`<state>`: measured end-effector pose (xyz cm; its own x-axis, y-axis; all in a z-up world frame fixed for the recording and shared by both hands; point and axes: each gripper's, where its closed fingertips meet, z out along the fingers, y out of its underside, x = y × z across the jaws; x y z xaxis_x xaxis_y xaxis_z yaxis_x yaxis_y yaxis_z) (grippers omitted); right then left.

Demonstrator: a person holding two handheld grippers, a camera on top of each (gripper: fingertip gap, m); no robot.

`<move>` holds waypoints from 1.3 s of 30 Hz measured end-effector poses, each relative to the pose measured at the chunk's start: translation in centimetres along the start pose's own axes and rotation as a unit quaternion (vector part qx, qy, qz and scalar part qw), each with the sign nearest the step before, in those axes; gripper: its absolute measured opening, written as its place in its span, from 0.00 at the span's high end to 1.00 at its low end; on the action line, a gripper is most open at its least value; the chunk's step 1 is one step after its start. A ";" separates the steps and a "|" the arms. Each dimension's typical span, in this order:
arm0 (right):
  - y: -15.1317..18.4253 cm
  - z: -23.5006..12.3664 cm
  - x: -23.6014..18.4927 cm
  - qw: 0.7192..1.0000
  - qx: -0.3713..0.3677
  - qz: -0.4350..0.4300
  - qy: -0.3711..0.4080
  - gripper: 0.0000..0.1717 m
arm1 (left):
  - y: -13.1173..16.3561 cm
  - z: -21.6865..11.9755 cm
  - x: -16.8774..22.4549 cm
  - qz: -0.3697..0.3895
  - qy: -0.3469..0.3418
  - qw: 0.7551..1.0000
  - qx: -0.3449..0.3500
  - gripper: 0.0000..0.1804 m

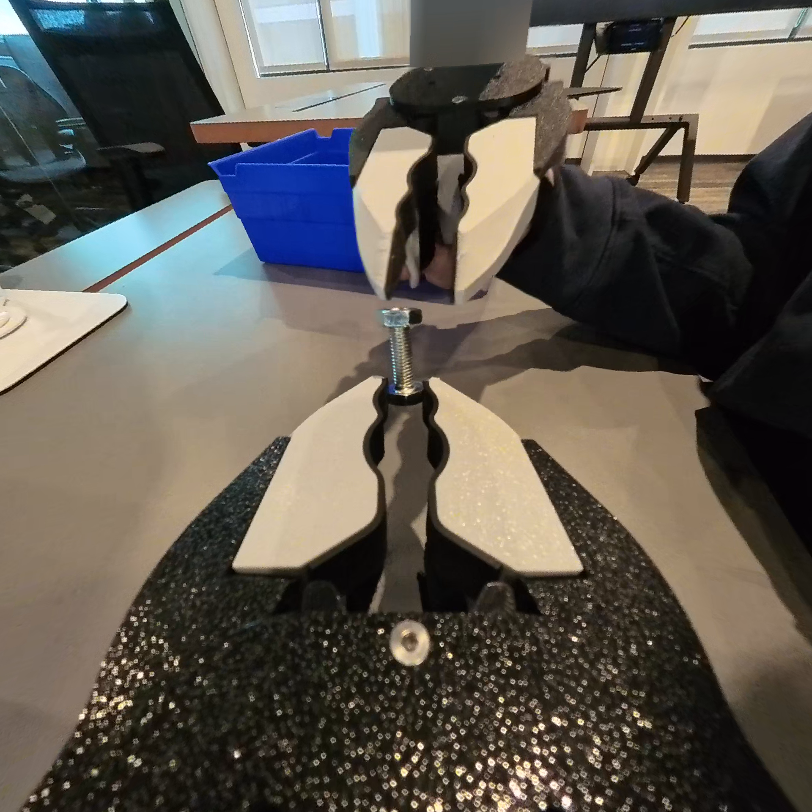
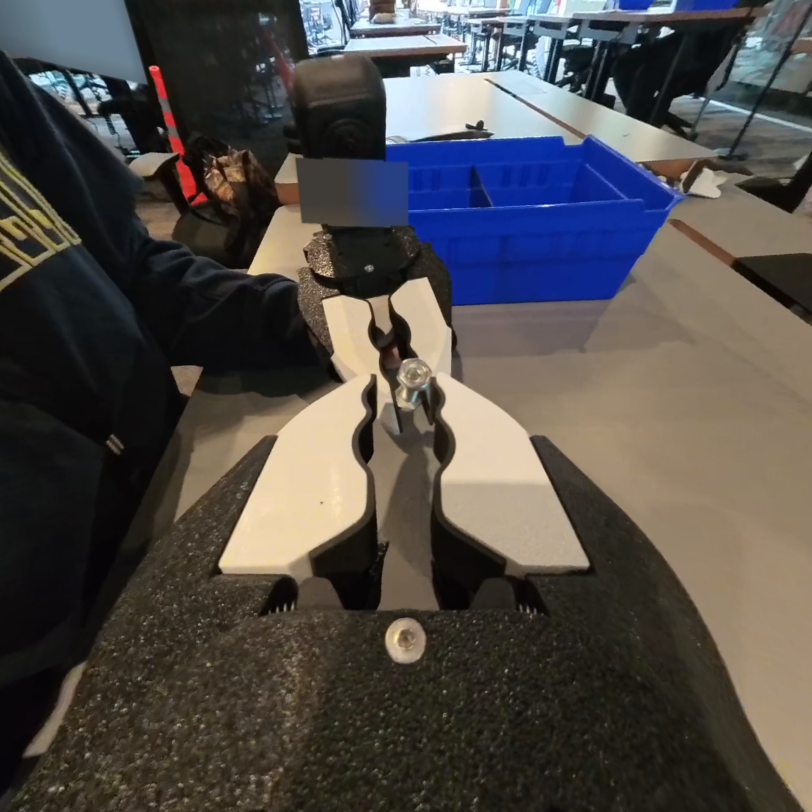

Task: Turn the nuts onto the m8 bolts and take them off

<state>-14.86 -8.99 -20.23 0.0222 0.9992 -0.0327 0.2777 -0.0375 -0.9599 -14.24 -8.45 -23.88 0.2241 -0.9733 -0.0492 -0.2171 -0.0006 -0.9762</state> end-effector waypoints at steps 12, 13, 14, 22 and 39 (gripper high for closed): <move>-0.1 -0.1 0.1 1.000 0.003 -0.004 0.004 0.86 | -0.1 0.0 0.0 -0.001 0.001 1.000 0.002 0.92; -0.1 0.0 0.0 1.000 0.003 -0.007 0.005 0.86 | 0.0 0.0 0.0 -0.001 0.001 1.000 0.001 0.92; -0.1 0.1 0.0 1.000 0.002 -0.009 0.005 0.86 | 0.0 0.0 0.0 -0.001 0.001 1.000 0.001 0.92; -1.2 0.4 -1.0 0.999 0.036 -0.037 -0.012 0.87 | 0.0 0.0 0.1 -0.001 0.003 1.000 0.000 0.92; -0.8 0.5 -0.5 0.999 0.033 -0.025 -0.005 0.86 | -0.1 -0.1 0.0 -0.004 0.001 1.000 0.006 0.92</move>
<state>-15.56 -9.42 -19.58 0.0001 0.9999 0.0142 0.2134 0.0139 -0.9769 -14.34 -8.47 -23.74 0.2242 -0.9737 -0.0409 -0.2045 -0.0060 -0.9789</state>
